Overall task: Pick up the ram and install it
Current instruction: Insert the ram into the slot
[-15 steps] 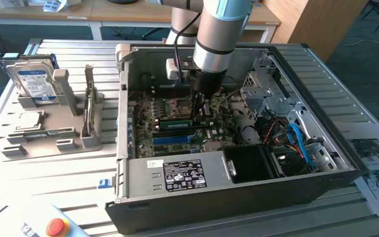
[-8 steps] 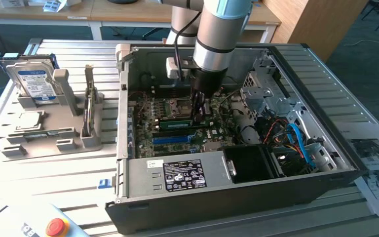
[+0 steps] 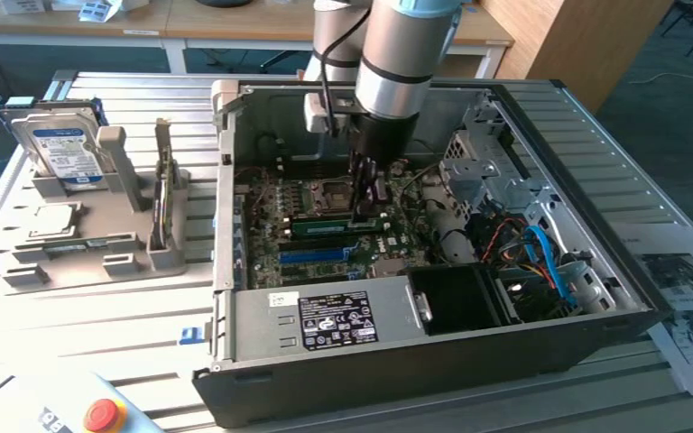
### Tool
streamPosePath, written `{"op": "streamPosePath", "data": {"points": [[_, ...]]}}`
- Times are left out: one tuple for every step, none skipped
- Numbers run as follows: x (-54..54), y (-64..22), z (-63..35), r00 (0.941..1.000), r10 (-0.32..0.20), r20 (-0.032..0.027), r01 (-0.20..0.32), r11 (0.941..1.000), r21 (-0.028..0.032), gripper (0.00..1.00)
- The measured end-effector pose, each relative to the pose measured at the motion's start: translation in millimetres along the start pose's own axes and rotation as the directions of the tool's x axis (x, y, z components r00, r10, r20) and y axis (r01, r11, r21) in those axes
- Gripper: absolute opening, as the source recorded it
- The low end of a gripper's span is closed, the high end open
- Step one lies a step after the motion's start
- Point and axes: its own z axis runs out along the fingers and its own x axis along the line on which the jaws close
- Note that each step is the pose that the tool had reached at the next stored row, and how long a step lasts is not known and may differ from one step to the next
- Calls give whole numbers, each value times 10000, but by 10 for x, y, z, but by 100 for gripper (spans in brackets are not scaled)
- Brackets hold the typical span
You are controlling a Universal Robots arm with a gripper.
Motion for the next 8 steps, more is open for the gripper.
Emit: {"op": "streamPosePath", "data": {"points": [[1, 1, -22, 10000, 0, -1, 0, 10000, 0, 31], [1, 2, -45, 10000, -1, 0, 1, 10000, 0, 31], [2, 3, -69, 10000, -1, 0, 1, 10000, 0, 31], [3, 4, -94, 10000, -1, 0, 1, 10000, 0, 31], [4, 5, -118, 10000, 0, 0, 0, 10000, 1, 31], [5, 6, -142, 10000, -1, -2, 1, 10000, 0, 31], [5, 7, -167, 10000, -1, -3, 1, 10000, -1, 31], [6, 9, -192, 10000, 0, -4, 0, 10000, -1, 31]]}}
